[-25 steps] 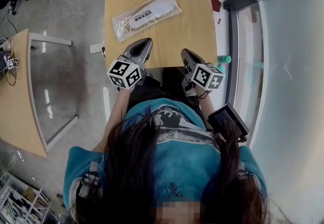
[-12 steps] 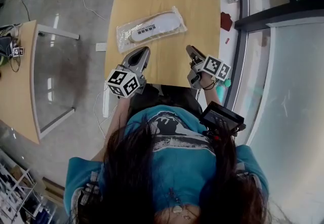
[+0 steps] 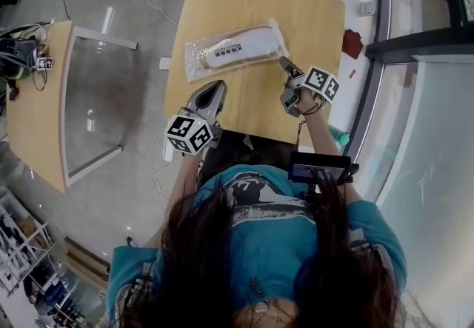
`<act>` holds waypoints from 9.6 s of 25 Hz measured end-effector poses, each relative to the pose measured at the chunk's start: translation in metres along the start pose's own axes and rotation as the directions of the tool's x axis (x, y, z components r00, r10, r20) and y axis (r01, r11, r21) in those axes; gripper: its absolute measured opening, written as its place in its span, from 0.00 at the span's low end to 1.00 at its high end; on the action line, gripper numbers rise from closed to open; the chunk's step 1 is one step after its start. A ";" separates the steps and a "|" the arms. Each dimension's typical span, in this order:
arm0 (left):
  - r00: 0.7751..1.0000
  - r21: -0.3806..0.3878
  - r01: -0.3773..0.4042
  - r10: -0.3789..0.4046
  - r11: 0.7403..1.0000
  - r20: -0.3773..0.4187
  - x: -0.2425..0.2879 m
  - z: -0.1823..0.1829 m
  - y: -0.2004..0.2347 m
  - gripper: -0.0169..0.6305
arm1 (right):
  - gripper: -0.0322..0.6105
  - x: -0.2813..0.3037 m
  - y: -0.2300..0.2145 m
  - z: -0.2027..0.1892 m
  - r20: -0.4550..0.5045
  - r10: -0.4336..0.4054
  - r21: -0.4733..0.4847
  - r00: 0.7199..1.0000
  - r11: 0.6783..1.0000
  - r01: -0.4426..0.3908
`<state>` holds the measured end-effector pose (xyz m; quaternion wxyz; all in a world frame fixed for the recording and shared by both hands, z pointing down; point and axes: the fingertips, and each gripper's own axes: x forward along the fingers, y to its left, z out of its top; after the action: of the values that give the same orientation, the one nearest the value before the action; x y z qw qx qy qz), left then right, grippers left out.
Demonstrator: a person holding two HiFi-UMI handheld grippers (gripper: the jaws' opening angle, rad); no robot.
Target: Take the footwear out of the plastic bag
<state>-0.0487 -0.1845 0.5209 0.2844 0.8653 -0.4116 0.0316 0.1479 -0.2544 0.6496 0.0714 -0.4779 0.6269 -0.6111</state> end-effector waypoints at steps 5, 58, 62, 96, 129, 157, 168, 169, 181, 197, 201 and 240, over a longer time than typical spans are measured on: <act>0.999 0.002 -0.046 0.046 0.999 0.012 -0.006 0.006 0.008 0.03 | 0.30 0.022 -0.006 0.005 0.010 -0.044 -0.008 0.999 0.999 0.044; 0.914 -0.653 0.404 -0.297 0.640 0.274 0.035 -0.004 -0.021 0.55 | 0.12 -0.087 0.097 -0.026 0.379 0.373 0.443 0.847 0.730 -0.520; 0.897 -0.663 0.441 -0.279 0.604 0.342 0.037 0.013 -0.010 0.52 | 0.12 -0.099 0.112 -0.037 0.372 0.407 0.418 0.834 0.729 -0.542; 0.728 -0.630 0.667 -0.529 0.398 0.437 -0.009 0.041 -0.006 0.18 | 0.14 -0.152 0.184 -0.047 -0.086 0.522 -0.437 0.848 0.746 -0.503; 0.572 -0.599 0.770 -0.654 0.220 0.495 -0.005 0.067 -0.023 0.16 | 0.29 -0.139 0.194 -0.069 -0.271 0.656 -0.176 0.704 0.686 -0.706; 0.926 -0.498 0.376 -0.312 0.782 0.210 0.038 0.033 0.041 0.21 | 0.19 -0.122 0.131 -0.055 -0.272 0.345 -0.223 0.898 0.886 -0.407; 0.958 -0.525 0.270 -0.167 0.807 0.235 0.039 0.025 0.077 0.21 | 0.19 -0.123 0.113 -0.058 -0.263 0.291 -0.189 0.920 0.919 -0.345; 0.962 -0.531 0.249 -0.140 0.810 0.236 0.039 0.024 0.084 0.21 | 0.19 -0.123 0.113 -0.058 -0.260 0.288 -0.188 0.922 0.921 -0.341; 0.986 -0.383 -0.052 0.108 0.922 0.127 0.030 0.019 0.138 0.03 | 0.19 -0.141 0.096 -0.048 -0.220 0.233 -0.192 0.947 0.942 -0.276; 0.949 -0.490 -0.219 0.301 0.844 0.095 0.035 -0.002 0.175 0.02 | 0.17 -0.185 0.076 -0.011 -0.070 0.179 -0.213 0.981 0.958 -0.190; 0.954 -0.525 -0.220 0.293 0.822 0.060 0.054 -0.019 0.167 0.02 | 0.17 -0.201 0.065 0.003 0.016 0.157 -0.173 0.988 0.973 -0.152; 0.990 -0.932 -0.126 -0.014 0.341 -0.139 0.126 -0.104 0.057 0.56 | 0.17 -0.101 0.097 0.008 0.002 0.377 0.136 0.926 0.918 -0.374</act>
<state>0.0120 -0.2465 0.6712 0.7521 0.5274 -0.3664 -0.1478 0.1574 -0.2103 0.5170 0.2114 -0.3356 0.6653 -0.6325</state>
